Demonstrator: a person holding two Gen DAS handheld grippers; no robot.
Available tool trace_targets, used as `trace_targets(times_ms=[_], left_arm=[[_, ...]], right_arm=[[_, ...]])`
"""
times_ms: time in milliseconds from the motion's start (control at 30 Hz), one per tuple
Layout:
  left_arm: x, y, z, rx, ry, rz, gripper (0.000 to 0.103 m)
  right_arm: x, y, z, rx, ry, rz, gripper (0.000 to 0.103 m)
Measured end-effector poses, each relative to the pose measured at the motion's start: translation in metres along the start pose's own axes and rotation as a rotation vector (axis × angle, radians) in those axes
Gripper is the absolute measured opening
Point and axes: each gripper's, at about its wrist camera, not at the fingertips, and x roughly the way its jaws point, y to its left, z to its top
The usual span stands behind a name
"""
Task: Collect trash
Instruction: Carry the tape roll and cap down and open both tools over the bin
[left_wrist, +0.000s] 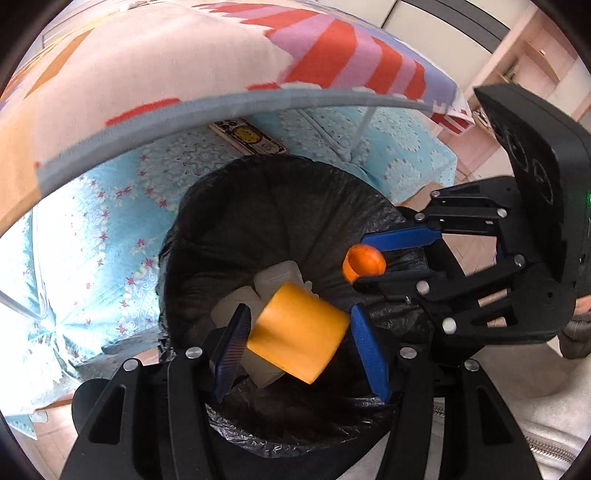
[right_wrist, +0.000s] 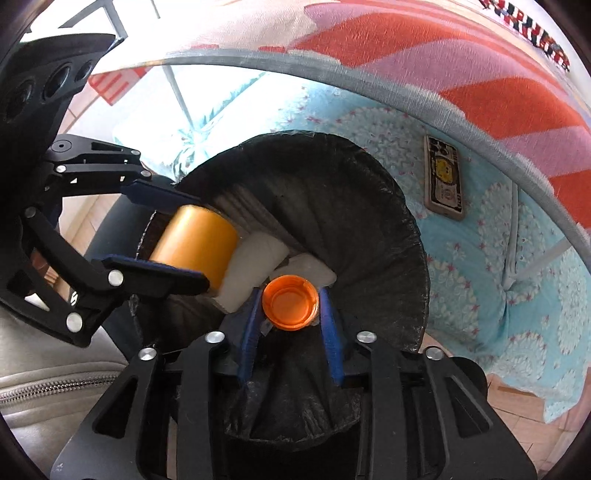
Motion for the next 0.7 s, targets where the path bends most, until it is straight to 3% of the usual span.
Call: trace_targets(times_ms=[67,367,700], left_arm=[[-0.005,0.004,-0.001,-0.013,-0.007,-0.004,0.055],[-0.044,0.017,0.002,-0.047,-0.087,0.012,0.055],[-0.100,0.015,0.022,0.004,-0.207,0.065,0.055]], right_arm=[[-0.003,0.000,0.001,-0.002,-0.006,-0.003,0.045],[-0.035,-0.005,0.011,0.002,-0.078,-0.023,0.045],[-0.079,-0.006,0.030,-0.023,-0.181,-0.058,0.045]])
